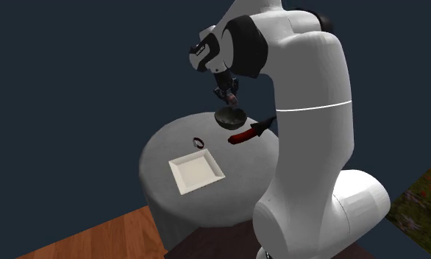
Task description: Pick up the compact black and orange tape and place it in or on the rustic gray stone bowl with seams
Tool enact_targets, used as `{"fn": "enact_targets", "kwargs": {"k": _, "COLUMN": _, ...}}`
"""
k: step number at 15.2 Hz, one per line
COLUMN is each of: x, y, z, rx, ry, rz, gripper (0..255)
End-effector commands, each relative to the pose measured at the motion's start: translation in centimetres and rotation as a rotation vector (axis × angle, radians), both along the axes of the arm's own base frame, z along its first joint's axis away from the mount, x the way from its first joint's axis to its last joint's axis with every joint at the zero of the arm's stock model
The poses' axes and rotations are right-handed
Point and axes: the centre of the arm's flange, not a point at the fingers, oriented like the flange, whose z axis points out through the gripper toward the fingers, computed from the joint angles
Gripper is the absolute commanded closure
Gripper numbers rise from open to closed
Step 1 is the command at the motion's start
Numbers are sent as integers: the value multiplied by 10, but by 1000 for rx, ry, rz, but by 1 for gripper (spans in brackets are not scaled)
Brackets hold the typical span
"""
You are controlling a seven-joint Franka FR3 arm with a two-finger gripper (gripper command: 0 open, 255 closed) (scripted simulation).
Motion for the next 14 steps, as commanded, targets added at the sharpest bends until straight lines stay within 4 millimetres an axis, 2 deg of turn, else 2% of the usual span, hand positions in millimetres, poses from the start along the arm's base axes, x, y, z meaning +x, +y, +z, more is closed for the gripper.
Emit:
{"fn": "enact_targets", "kwargs": {"k": 1, "x": 1, "y": 0, "z": -12, "rx": 0, "ry": -1, "rz": 0, "gripper": 255}}
{"fn": "enact_targets", "kwargs": {"k": 6, "x": 1, "y": 0, "z": -40, "rx": 0, "ry": -1, "rz": 0, "gripper": 255}}
{"fn": "enact_targets", "kwargs": {"k": 13, "x": 1, "y": 0, "z": -40, "rx": 0, "ry": -1, "rz": 0, "gripper": 255}}
{"fn": "enact_targets", "kwargs": {"k": 14, "x": 1, "y": 0, "z": -40, "rx": 0, "ry": -1, "rz": 0, "gripper": 0}}
